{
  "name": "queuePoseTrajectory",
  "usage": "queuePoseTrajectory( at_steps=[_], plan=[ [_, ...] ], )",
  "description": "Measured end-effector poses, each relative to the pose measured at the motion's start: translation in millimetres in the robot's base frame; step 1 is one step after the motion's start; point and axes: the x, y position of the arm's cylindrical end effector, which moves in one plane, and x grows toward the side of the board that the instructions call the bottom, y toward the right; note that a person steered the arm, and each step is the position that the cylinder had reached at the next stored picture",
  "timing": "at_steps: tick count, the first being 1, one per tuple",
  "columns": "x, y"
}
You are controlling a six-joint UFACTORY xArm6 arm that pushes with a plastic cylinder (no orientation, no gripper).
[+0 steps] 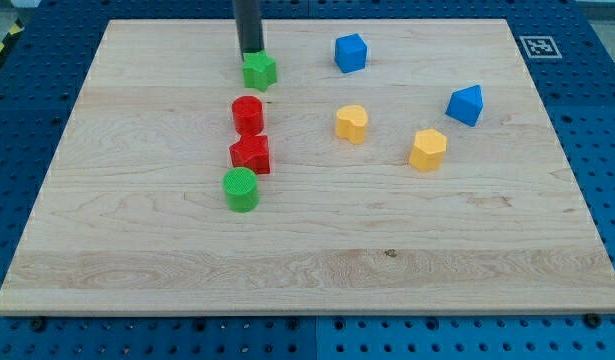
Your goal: Nudge the green star left a bit
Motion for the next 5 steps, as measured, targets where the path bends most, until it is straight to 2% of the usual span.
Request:
queuePoseTrajectory(
  at_steps=[2, 3, 4, 5],
  plan=[
    [22, 6],
    [19, 6],
    [-5, 16],
    [5, 47]
  ],
)
